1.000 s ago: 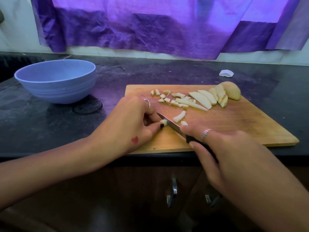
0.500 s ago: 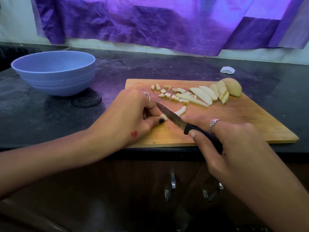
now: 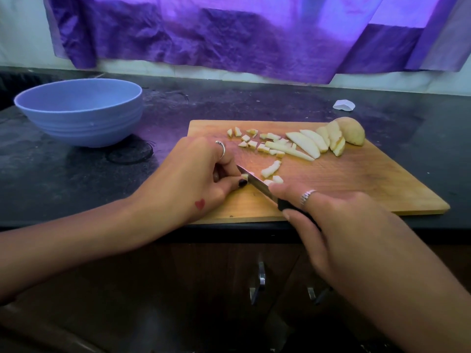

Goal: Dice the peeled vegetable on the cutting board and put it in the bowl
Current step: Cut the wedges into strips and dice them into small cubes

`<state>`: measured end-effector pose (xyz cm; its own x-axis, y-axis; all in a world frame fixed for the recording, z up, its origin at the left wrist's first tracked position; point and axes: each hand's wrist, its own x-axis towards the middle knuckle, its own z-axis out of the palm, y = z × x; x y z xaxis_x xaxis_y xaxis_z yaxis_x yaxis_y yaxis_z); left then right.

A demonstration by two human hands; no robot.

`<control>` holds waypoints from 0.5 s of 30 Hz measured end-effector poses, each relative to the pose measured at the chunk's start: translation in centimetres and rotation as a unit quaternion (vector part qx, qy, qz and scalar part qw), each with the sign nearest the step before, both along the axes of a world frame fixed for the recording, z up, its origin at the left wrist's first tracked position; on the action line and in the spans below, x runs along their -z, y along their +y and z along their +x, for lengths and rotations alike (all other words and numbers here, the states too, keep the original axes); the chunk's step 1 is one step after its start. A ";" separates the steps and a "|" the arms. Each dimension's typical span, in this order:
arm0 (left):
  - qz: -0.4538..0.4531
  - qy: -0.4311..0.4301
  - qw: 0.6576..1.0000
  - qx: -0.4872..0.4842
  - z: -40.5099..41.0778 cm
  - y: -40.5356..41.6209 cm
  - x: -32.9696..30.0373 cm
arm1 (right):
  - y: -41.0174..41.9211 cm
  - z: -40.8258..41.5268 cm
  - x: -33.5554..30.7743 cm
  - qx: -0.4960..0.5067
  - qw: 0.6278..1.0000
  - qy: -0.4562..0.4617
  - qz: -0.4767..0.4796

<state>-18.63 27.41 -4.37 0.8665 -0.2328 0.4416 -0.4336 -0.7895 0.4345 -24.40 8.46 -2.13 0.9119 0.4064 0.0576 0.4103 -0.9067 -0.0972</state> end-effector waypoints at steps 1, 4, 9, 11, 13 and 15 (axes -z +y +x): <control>0.002 0.001 1.000 0.003 0.0 0.0 0.0 | -0.5 -0.2 -0.1 0.004 1.000 -0.007 -0.011; 0.008 0.004 1.000 0.017 0.2 0.2 -0.3 | -2.2 0.4 0.1 -0.010 0.999 -0.042 -0.016; 0.017 0.015 0.999 0.041 0.7 -0.2 -0.7 | -6.5 1.6 0.1 -0.033 0.993 -0.092 0.070; 0.031 0.018 0.999 0.040 1.4 -0.5 -0.8 | -8.1 1.9 0.0 -0.056 0.991 -0.094 0.071; 0.043 0.018 0.998 0.035 2.5 -0.8 -0.8 | -9.1 2.2 -0.2 -0.080 0.992 -0.063 0.068; 0.041 0.016 0.999 0.031 3.7 -1.0 -0.8 | -9.3 2.9 -0.4 -0.100 0.991 -0.040 0.080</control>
<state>-14.93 26.38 -3.57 0.8623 -0.3206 0.3919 -0.4699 -0.7949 0.3839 -21.50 -0.83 -1.75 0.8041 0.5582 0.2045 0.5921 -0.7825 -0.1925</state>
